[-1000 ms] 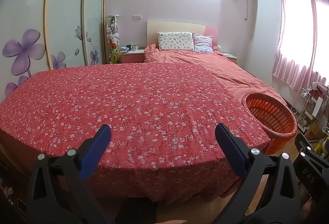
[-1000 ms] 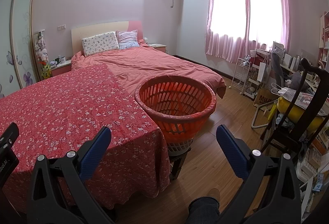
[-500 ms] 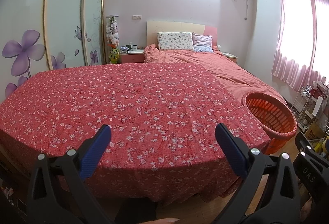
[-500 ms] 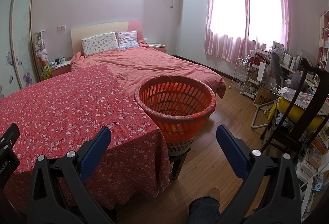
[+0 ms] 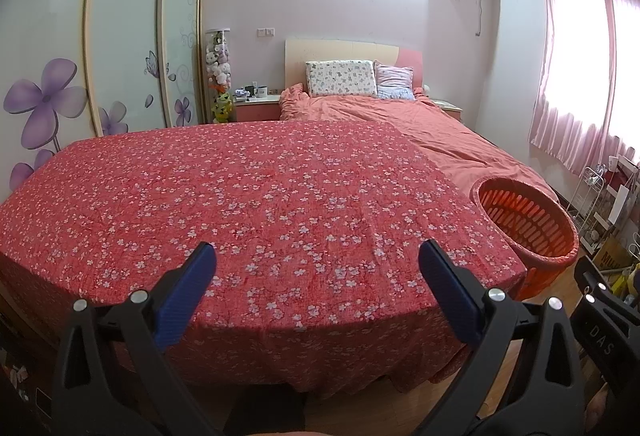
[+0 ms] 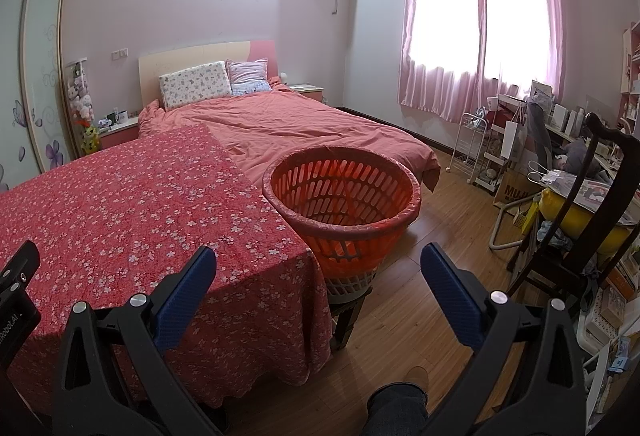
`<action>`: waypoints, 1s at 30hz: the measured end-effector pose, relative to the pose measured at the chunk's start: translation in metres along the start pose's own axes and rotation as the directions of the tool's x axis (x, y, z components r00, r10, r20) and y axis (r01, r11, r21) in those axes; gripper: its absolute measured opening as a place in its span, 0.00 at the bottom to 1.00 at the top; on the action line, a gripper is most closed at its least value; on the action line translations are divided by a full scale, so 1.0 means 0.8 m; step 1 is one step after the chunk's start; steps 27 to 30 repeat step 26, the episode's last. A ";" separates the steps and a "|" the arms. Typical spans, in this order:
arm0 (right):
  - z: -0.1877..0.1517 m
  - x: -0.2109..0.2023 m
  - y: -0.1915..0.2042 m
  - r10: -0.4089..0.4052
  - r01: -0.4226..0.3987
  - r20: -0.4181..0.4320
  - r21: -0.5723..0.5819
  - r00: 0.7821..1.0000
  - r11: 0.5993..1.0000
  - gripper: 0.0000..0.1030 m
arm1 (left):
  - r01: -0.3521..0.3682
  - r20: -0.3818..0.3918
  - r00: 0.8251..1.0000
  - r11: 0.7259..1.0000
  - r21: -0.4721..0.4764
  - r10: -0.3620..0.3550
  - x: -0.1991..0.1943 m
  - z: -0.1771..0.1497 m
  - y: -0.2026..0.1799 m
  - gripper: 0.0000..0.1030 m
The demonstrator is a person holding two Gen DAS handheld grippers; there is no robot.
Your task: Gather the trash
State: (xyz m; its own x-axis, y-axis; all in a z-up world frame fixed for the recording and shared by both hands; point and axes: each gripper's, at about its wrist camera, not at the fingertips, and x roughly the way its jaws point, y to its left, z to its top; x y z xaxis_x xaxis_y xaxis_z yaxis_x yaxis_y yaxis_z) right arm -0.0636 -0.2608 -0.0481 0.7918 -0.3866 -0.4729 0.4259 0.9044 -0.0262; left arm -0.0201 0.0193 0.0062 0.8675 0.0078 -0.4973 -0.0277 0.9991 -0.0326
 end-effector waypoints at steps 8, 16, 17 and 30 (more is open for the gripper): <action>0.000 0.000 -0.001 0.001 -0.001 0.001 0.000 1.000 1.000 0.98 | 0.000 -0.001 1.000 1.000 0.000 0.000 0.000 0.000 0.000 0.96; 0.000 0.000 -0.001 0.001 -0.001 0.000 -0.001 1.000 1.000 0.98 | -0.001 -0.003 1.000 1.000 0.002 0.001 0.002 -0.002 0.002 0.96; 0.000 0.000 -0.001 0.001 -0.001 0.001 -0.001 1.000 1.000 0.98 | -0.001 -0.004 1.000 1.000 0.002 0.001 0.002 -0.002 0.003 0.96; 0.000 0.001 -0.002 0.001 -0.001 0.000 -0.001 1.000 1.000 0.98 | 0.001 -0.008 1.000 1.000 0.008 -0.001 0.003 -0.005 0.003 0.96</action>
